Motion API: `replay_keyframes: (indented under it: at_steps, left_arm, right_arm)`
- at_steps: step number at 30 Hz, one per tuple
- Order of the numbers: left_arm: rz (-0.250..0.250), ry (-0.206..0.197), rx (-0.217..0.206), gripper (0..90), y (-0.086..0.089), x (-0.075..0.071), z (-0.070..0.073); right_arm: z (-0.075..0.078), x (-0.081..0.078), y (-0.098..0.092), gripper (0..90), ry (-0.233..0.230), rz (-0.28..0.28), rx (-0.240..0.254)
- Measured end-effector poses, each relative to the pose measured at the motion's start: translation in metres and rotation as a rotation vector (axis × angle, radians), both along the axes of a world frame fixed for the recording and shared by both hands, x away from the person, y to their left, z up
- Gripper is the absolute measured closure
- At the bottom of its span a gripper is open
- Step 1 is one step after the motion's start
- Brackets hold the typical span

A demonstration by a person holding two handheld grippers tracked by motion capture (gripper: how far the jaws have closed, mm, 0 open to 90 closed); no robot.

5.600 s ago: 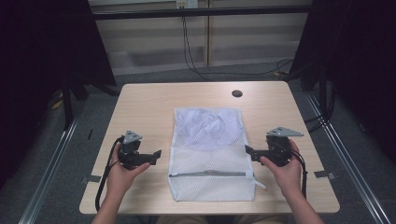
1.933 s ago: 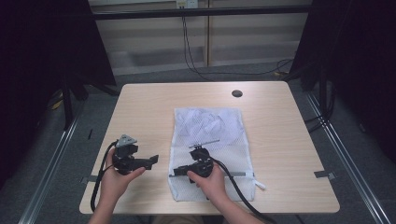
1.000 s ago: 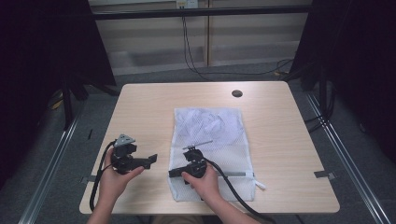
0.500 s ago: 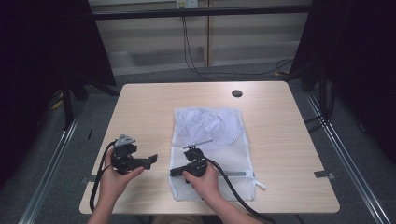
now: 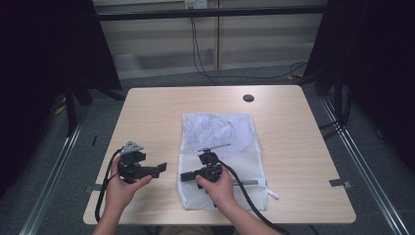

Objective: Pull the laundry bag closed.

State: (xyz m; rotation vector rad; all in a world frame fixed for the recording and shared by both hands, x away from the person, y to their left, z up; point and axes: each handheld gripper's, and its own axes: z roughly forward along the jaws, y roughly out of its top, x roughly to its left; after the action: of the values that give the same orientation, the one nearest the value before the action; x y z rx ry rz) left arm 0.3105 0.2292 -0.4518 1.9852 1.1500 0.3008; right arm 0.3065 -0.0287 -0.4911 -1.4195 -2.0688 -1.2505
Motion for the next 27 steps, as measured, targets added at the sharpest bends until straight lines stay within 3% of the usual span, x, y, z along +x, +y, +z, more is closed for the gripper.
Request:
replay_keyframes:
  at_steps: [27]
  left_arm:
    - [-0.085,0.072,-0.065,6.8,-0.015,-0.004,-0.006]
  right_arm:
    - [0.008,0.001,-0.008,86.7,-0.033,-0.008,0.029]
